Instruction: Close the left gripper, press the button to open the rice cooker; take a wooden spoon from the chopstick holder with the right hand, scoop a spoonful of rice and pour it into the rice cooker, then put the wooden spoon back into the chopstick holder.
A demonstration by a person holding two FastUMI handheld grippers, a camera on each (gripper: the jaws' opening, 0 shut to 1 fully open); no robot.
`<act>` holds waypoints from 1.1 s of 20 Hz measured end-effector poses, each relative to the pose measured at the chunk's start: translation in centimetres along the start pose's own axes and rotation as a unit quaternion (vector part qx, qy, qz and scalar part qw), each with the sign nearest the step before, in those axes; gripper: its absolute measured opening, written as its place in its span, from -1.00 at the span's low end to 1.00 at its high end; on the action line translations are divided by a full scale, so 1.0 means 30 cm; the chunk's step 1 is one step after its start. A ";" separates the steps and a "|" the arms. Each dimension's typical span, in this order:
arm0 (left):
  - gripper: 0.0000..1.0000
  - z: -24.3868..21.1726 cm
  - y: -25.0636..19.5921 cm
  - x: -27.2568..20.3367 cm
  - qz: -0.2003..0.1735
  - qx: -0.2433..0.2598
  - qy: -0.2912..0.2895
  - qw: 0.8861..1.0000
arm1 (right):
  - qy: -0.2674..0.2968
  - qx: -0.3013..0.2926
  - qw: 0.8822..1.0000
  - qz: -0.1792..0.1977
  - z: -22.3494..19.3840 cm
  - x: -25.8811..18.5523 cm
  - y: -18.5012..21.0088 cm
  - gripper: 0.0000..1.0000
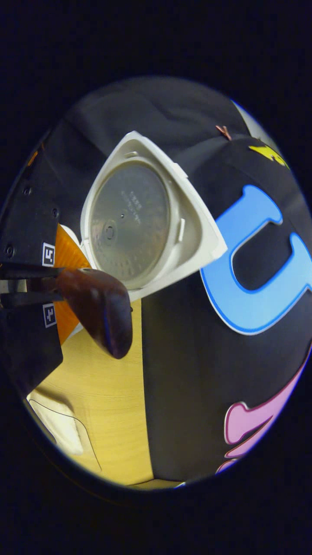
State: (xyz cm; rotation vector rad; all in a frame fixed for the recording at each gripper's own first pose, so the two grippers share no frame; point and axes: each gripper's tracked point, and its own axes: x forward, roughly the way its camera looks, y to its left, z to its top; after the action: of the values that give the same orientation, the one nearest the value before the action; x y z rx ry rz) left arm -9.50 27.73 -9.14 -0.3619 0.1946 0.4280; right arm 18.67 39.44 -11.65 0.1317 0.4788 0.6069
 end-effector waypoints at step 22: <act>0.92 -0.058 0.000 0.066 -0.006 -0.015 0.000 1.000 | -0.017 -0.237 0.971 0.039 -0.048 0.006 0.170 -0.69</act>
State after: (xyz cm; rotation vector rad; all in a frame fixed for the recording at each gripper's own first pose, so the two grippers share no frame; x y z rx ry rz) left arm -7.92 27.78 -11.25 -0.3918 0.1866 0.4189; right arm 15.49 43.68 -11.68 -0.2936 0.2858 0.7796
